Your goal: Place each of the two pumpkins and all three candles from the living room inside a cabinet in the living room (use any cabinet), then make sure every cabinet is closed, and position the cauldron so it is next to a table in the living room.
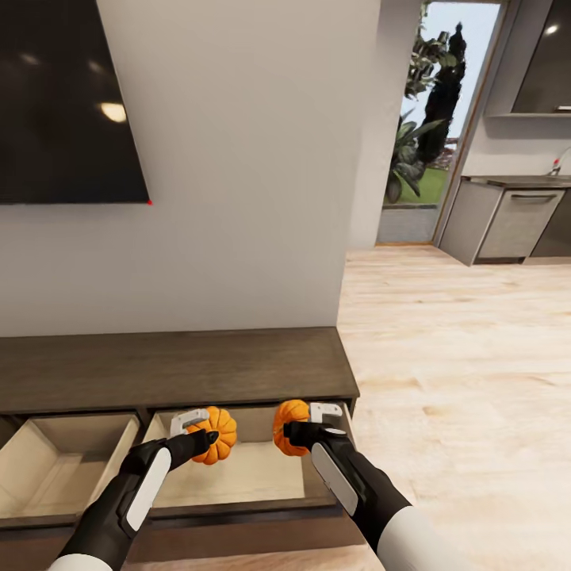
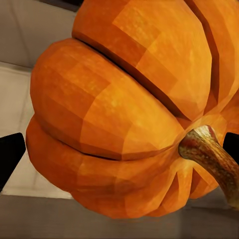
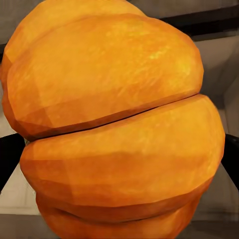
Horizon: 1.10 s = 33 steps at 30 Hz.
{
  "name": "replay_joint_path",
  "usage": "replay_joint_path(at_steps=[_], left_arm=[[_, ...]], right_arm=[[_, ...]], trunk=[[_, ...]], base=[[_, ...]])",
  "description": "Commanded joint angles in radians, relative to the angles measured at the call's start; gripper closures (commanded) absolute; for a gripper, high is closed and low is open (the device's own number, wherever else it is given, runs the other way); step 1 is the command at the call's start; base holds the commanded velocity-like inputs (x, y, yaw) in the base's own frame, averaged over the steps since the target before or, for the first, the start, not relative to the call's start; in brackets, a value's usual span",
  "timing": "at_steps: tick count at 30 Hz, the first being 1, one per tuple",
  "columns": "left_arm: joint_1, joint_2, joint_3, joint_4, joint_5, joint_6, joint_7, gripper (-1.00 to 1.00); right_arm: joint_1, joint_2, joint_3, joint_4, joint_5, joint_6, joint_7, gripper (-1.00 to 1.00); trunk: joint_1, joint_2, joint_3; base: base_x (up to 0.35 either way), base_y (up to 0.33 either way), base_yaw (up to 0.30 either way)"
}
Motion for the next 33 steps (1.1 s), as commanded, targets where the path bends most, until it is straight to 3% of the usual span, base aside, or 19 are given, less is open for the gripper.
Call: replay_joint_path(at_steps=[1,11,15,23,33], left_arm=[[0.0,0.001,-0.002,-0.002,0.011,0.004,0.008,1.0],[0.0,0.001,-0.002,0.004,0.014,0.005,0.008,1.0],[0.0,0.0,-0.002,0.005,0.01,0.009,0.008,1.0],[-0.005,-0.001,-0.003,0.008,0.016,0.018,0.009,1.0],[-0.013,0.001,-0.002,0.02,0.018,0.087,0.009,1.0]], right_arm=[[-0.001,0.0,0.003,-0.002,-0.009,0.002,-0.009,1.0],[-0.001,0.0,0.004,0.001,-0.01,0.014,-0.009,1.0],[-0.001,0.001,0.003,0.003,-0.011,0.055,-0.015,1.0],[-0.004,0.001,0.002,0.009,-0.015,0.099,-0.023,1.0],[-0.004,0.001,0.002,0.008,-0.013,0.096,-0.023,1.0]], trunk=[[0.0,0.0,-0.001],[0.0,0.0,-0.001],[0.0,0.0,-0.001],[0.031,-0.056,-0.026],[0.069,-0.126,-0.057]], base=[[0.279,0.0,0.0],[0.124,0.0,0.0],[0.016,0.0,0.0],[0.001,0.0,0.0],[0.0,0.0,0.0]])
